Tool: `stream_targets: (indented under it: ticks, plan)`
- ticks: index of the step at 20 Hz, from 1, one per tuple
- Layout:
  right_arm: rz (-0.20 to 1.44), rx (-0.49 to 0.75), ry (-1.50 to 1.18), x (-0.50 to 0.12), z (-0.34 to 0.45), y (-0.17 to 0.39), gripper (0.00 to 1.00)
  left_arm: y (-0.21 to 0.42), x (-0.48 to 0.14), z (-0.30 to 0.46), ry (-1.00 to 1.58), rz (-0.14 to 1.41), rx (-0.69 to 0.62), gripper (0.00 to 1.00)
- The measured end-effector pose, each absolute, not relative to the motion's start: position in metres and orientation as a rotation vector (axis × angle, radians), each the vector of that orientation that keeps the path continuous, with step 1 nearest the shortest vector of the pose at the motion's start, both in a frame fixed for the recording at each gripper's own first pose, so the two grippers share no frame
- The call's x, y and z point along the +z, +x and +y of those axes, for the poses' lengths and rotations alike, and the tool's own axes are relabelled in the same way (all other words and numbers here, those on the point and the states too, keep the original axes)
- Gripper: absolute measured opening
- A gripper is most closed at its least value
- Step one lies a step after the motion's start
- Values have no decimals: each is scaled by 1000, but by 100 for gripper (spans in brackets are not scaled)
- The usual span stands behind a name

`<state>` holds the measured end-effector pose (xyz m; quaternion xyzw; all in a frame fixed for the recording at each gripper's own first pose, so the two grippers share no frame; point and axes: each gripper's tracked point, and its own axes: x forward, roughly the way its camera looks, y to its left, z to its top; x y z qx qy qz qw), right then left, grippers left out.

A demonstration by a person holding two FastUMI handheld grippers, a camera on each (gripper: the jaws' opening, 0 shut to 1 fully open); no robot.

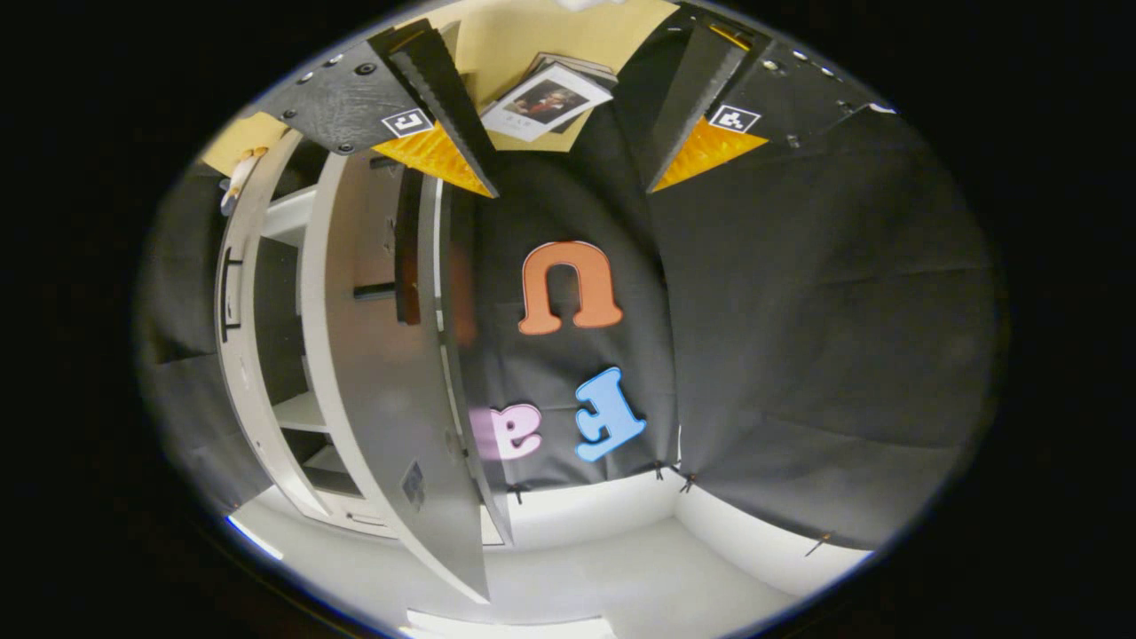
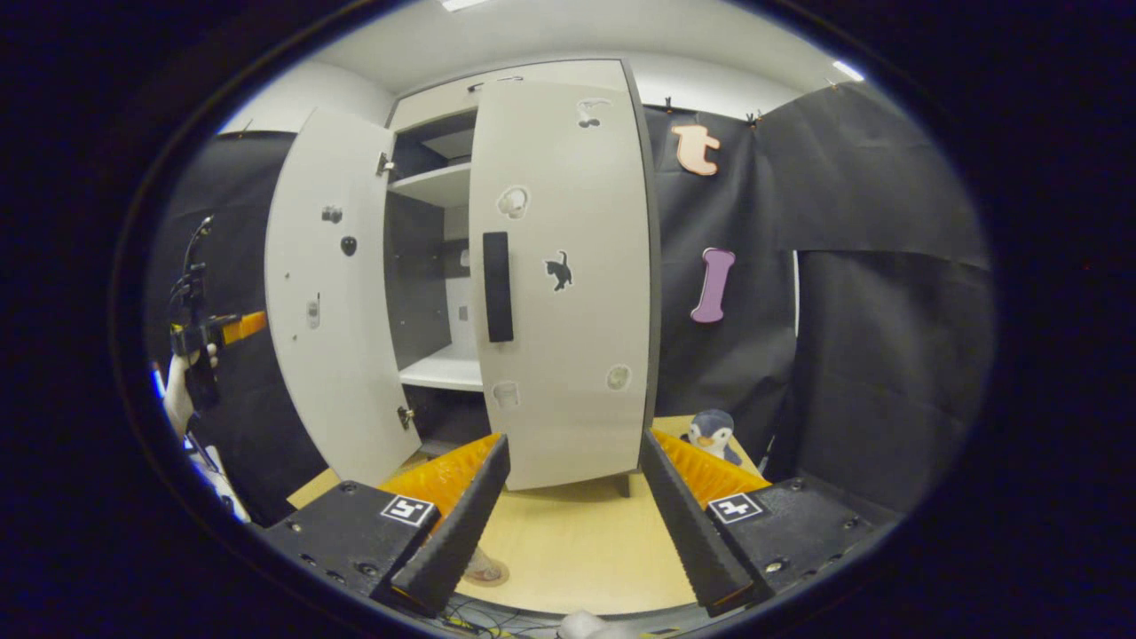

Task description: Grasp the bottle in the cabinet with the left hand and place it on the coaster, then close the right door with the right hand and the left door with the left hand.

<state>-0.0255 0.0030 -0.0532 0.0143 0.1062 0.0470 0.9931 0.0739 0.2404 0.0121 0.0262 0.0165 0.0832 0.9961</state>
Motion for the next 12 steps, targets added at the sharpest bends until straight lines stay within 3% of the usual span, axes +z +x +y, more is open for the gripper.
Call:
stream_targets:
  ticks: [2,3,5,7,10,12]
  plan:
    - [219,79,23,-56,1,-33,97,86,15,236,38,29,154,99]
    - [220,75,24,-58,1,-36,97,90,14,233,33,31,145,94]
    - [222,70,32,-60,1,-41,97,96,15,229,41,30,134,94]
    - [232,74,39,-62,3,-43,97,99,17,223,52,31,128,100]
    - [241,90,51,-63,9,-44,96,100,22,221,78,5,138,92]
    - [243,104,48,-64,13,-44,97,100,23,222,94,-3,145,92]
